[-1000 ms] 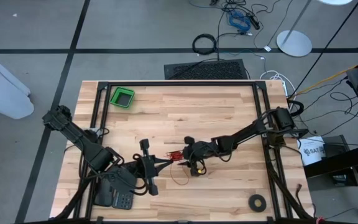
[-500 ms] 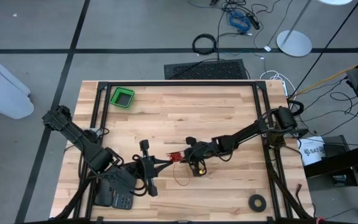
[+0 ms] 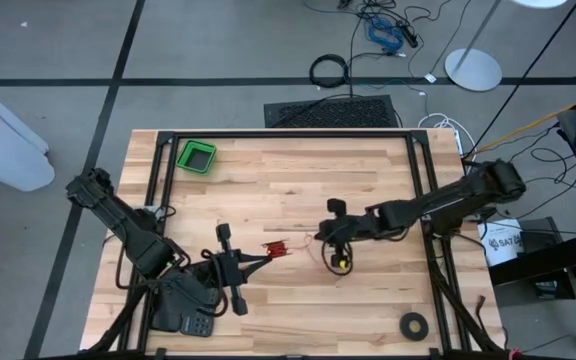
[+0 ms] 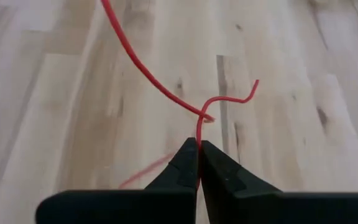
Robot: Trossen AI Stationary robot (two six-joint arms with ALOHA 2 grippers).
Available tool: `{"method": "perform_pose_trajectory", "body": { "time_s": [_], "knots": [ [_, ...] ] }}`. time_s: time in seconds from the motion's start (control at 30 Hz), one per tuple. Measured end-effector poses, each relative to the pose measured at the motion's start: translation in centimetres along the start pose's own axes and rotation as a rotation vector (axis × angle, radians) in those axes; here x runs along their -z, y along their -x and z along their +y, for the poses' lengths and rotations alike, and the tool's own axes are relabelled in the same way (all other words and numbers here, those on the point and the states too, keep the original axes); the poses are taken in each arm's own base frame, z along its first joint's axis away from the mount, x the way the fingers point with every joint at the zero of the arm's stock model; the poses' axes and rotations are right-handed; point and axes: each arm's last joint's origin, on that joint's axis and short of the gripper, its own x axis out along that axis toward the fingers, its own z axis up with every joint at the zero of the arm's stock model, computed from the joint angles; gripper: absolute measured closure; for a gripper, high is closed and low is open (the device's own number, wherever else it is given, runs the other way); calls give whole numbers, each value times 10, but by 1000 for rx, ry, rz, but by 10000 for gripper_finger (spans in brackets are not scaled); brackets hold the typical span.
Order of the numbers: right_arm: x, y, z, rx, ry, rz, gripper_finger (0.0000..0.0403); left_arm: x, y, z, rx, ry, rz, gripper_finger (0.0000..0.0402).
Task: Coil cords
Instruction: Coil the red wire into the spool
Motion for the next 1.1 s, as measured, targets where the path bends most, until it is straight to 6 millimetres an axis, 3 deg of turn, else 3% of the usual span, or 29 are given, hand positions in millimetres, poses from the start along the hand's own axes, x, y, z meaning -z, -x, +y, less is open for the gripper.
{"method": "perform_pose_trajectory", "body": {
  "time_s": [0.53, 0.87, 1.1],
  "knots": [
    [-3, 68, 36, -349, 182, -103, 403, 13, 8, 1, -140, -20, 50, 398],
    [19, 89, 19, -23, 45, 65, 403, 12, 13, -3, -121, -7, 37, 398],
    [30, 90, 13, 29, -14, 181, 403, 7, 21, -2, -101, 21, 14, 398]
  ]
}}
